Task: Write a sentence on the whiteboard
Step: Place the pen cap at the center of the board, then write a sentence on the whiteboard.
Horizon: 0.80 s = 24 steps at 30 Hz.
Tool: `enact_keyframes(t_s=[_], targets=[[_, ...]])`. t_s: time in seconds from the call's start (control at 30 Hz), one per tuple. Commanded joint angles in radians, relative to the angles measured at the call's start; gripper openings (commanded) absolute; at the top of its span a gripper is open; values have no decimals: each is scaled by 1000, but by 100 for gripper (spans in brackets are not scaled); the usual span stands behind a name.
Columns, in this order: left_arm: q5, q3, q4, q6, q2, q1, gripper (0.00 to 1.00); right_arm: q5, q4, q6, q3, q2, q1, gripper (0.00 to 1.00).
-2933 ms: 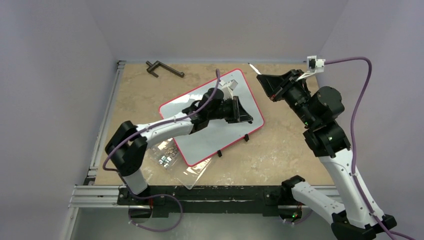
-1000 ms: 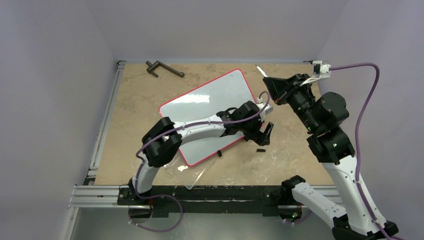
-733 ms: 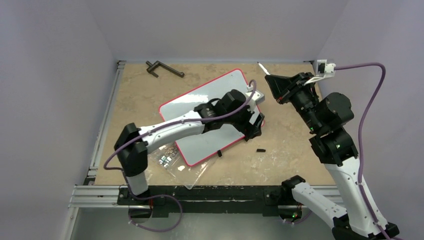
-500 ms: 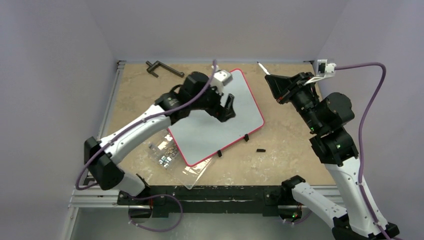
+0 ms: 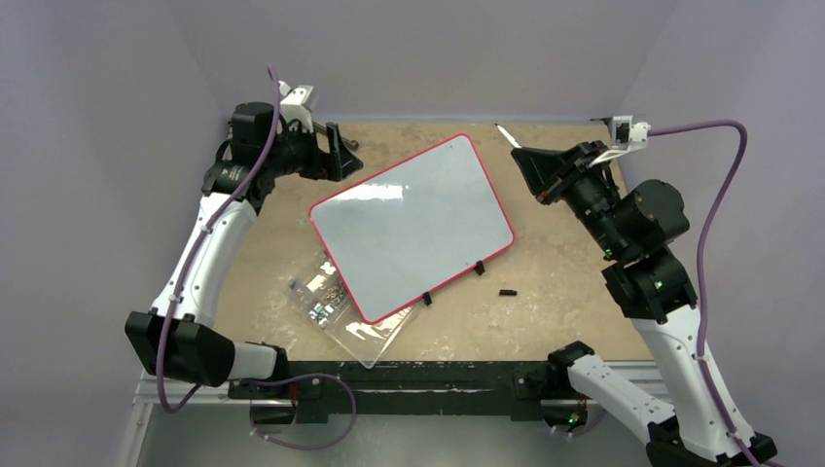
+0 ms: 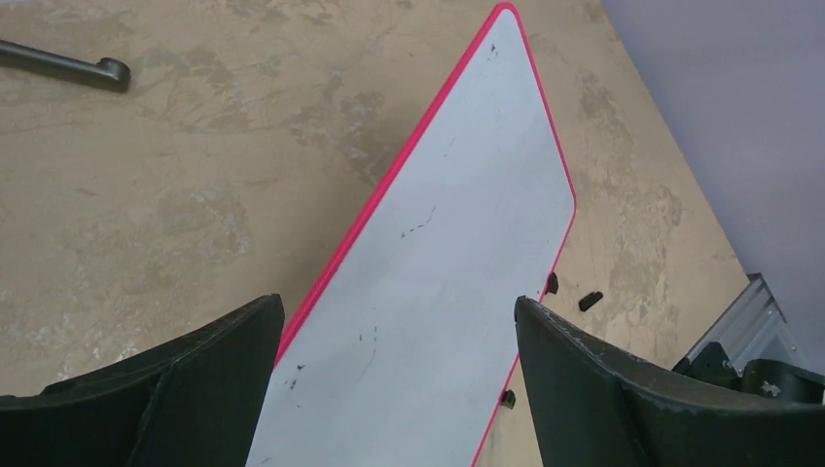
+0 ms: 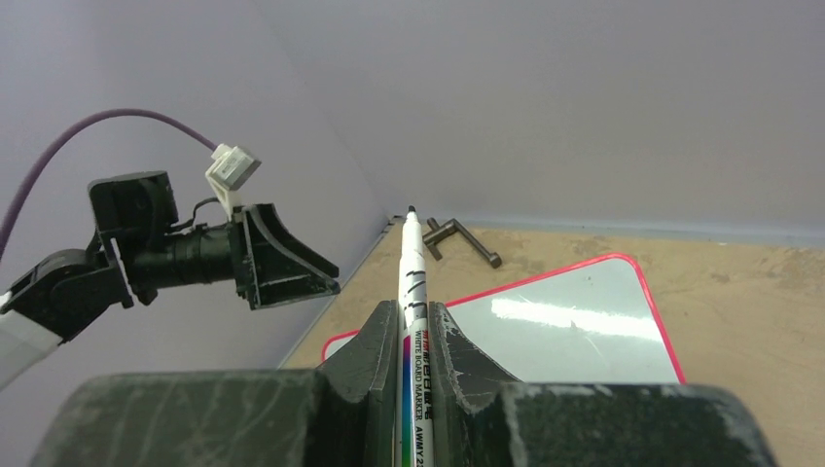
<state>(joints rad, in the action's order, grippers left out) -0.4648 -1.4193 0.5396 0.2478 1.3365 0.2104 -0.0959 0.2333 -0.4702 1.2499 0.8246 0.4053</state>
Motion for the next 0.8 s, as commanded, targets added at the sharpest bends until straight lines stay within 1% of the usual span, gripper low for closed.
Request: enact_keyframes(t_s=[0.0, 0.07, 0.13, 0.17, 0.27, 0.47, 0.57, 0.67, 0.77], targets=[[-227, -66, -19, 17, 91, -107, 88, -29, 7, 6, 8, 2, -2, 0], [-304, -114, 3, 17, 164, -142, 86, -35, 10, 2, 6, 4, -2, 0], [-388, -140, -8, 18, 223, -157, 85, -43, 13, -1, 5, 7, -2, 0], [-408, -157, -5, 12, 248, -158, 85, -47, 19, -1, 5, 10, -3, 0], [-412, -197, 10, -12, 308, -158, 84, -58, 33, 0, 7, 18, -2, 0], [-343, -245, 60, -79, 376, -169, 83, -61, 54, -2, 2, 33, -2, 0], [-372, -291, 63, -70, 435, -185, 81, -75, 37, -3, -16, 45, -2, 0], [-428, -360, 129, -106, 507, -187, 78, -101, 28, -16, -20, 62, -2, 0], [-486, -371, 159, -129, 550, -187, 77, -112, 32, -18, -11, 74, -2, 0]])
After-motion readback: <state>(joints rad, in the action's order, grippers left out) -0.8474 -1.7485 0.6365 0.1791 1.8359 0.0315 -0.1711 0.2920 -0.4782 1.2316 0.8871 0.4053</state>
